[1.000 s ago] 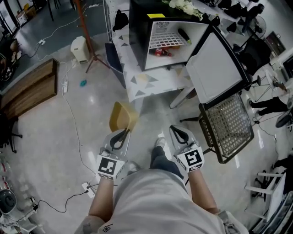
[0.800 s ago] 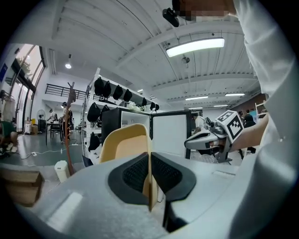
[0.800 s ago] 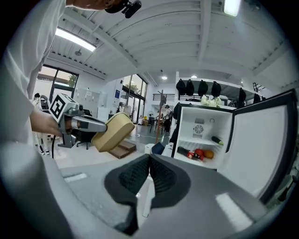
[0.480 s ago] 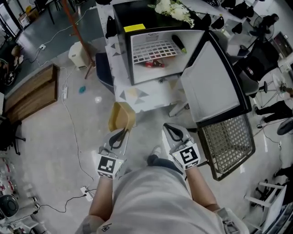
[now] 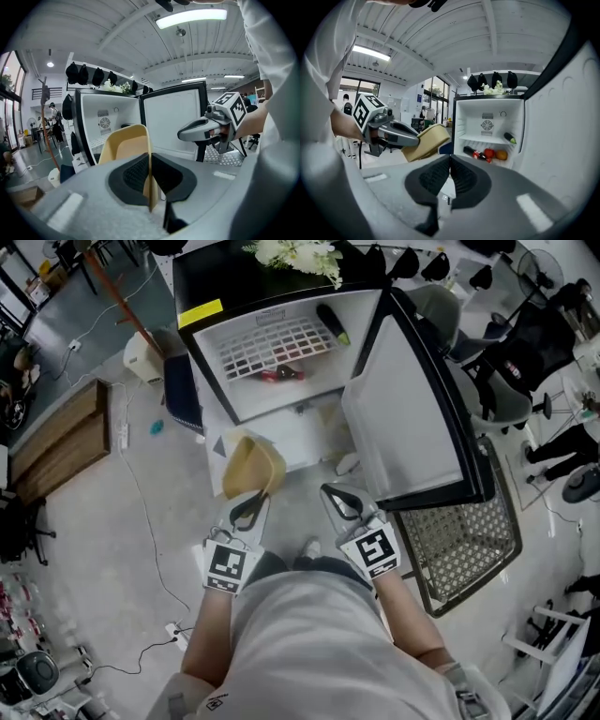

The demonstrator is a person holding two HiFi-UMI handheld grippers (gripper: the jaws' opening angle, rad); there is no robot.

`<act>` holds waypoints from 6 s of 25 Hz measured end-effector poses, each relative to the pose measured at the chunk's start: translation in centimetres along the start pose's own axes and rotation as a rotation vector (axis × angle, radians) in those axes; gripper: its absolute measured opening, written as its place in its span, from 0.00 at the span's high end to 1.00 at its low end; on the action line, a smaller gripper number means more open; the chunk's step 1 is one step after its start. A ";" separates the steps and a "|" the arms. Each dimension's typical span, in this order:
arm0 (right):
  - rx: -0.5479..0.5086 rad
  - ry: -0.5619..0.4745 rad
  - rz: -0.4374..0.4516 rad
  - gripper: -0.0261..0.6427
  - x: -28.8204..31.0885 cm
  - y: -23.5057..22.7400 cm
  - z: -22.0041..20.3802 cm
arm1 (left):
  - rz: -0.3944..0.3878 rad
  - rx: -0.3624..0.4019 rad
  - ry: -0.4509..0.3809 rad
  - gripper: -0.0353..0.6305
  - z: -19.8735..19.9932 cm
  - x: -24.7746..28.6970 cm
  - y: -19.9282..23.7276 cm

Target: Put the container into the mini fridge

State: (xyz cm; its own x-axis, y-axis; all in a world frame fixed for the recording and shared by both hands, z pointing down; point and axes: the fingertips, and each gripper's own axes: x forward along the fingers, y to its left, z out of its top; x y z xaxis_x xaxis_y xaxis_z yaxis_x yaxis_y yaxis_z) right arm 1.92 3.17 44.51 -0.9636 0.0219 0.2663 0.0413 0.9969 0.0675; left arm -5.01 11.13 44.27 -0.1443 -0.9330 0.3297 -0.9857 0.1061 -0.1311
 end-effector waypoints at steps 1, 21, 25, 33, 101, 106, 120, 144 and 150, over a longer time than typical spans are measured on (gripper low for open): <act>0.011 0.001 -0.005 0.96 0.0 -0.5 -0.2 | -0.009 0.002 0.012 0.91 -0.1 0.9 -0.1; 0.118 0.115 -0.276 0.96 2.6 -9.9 -2.5 | -0.285 0.216 0.193 0.91 -2.8 18.6 4.1; 0.135 0.143 -0.344 0.95 2.8 -10.9 -2.6 | -0.342 0.246 0.222 0.91 -3.8 21.6 4.9; 0.176 0.201 -0.476 0.96 2.1 -12.2 -3.8 | -0.441 0.399 0.274 0.91 -5.6 27.0 5.3; 0.256 0.301 -0.667 0.95 -1.2 -13.5 -6.1 | -0.467 0.648 0.428 0.71 -9.3 42.5 4.3; 0.254 0.296 -0.659 0.96 -1.2 -13.4 -6.1 | -0.437 0.674 0.427 0.84 -9.4 42.5 5.2; 0.254 0.304 -0.657 0.96 -0.7 -13.8 -6.0 | -0.486 0.626 0.431 0.86 -9.0 43.7 6.1; 0.243 0.300 -0.640 0.96 -1.3 -13.1 -6.0 | -0.477 0.645 0.415 0.60 -9.2 42.0 4.6; 0.231 0.287 -0.623 0.95 -1.2 -13.1 -5.7 | -0.461 0.600 0.383 0.57 -7.4 40.8 5.3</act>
State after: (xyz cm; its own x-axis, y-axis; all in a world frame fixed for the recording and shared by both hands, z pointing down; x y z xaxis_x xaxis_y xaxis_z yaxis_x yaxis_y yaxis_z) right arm 4.00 -10.38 48.81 -0.6812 -0.5450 0.4889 -0.5807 0.8088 0.0924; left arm -16.78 -23.82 63.94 0.1342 -0.6463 0.7512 -0.7555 -0.5572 -0.3445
